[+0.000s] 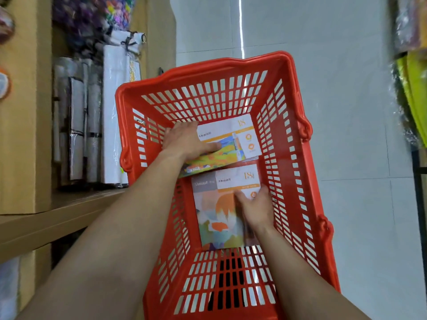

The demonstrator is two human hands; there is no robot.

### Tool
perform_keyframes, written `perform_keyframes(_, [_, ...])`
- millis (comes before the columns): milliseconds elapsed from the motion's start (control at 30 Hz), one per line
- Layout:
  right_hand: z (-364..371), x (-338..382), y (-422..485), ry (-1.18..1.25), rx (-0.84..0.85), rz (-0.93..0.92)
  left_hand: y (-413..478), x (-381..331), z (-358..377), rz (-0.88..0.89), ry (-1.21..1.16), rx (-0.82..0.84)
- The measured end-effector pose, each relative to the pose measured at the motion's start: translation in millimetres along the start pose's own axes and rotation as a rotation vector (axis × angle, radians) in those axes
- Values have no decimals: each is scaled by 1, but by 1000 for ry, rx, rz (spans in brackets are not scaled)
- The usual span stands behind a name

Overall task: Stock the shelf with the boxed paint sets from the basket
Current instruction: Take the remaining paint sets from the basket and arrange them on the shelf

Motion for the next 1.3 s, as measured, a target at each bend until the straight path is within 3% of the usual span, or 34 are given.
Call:
perform_keyframes(300, [-1,35,3,111,-12,74,3,2,8,-15,0,85])
perform_keyframes(700, [12,57,16,-64,37,8,1,2,-2,-82,-54,92])
perform_keyframes(900, [10,56,15,-70,69,-33,-11,7,-7,-10,-102,249])
perform_keyframes(1033, [6,57,12,-24,50,-28,-23,4,-12,35,-104,187])
perform_keyframes(1300, [-15,53,-14,-69,148,-84,-54,11,-19,-109,-314,91])
Point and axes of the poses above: each hand's wrist, its own y-axis towards the middle knuckle, its own z-axis out of the palm, x = y × z, the point moved 3 cm from there along y, towards the middle knuckle, and after that the axes turned 13 degrees about -z, right-handed, at the moved point
